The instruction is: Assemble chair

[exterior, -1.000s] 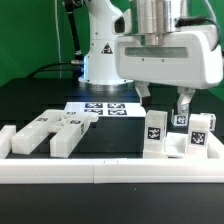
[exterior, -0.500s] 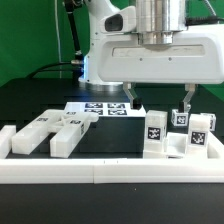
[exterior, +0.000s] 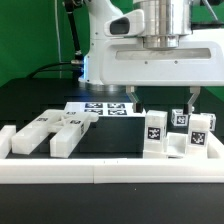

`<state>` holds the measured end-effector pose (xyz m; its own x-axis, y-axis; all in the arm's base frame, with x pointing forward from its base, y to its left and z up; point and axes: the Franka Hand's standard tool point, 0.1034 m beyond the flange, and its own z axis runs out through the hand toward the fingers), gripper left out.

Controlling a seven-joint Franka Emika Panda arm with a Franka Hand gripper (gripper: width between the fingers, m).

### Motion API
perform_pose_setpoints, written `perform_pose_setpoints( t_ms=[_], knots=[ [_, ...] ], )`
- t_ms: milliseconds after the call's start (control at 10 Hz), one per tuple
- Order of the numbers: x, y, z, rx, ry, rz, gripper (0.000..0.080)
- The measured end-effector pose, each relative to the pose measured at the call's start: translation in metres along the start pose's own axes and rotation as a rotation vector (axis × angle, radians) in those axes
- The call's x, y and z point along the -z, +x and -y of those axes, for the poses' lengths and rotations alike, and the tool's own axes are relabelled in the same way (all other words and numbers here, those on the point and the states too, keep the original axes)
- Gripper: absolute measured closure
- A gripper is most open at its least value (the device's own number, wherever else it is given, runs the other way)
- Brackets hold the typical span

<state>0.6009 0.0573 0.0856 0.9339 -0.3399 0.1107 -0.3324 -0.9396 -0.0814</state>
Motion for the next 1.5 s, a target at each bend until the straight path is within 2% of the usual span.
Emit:
perform_pose_setpoints(
  t_ms=[300,400,700,1000,1500],
  knots=[
    [-0.001,0.005,-0.003,0.036,0.012,-0.149,0.015],
    [-0.004,0.001,-0.006,0.036,0.005,-0.14,0.015],
    [0.002,0.005,-0.009,0.016,0.013,-0.145,0.015],
    [-0.001,0.004,-0.009,0.018,0.011,-0.142,0.015],
    [-0.019,-0.028,-0.022,0.049,-0.012,-0.143,0.015]
  ],
)
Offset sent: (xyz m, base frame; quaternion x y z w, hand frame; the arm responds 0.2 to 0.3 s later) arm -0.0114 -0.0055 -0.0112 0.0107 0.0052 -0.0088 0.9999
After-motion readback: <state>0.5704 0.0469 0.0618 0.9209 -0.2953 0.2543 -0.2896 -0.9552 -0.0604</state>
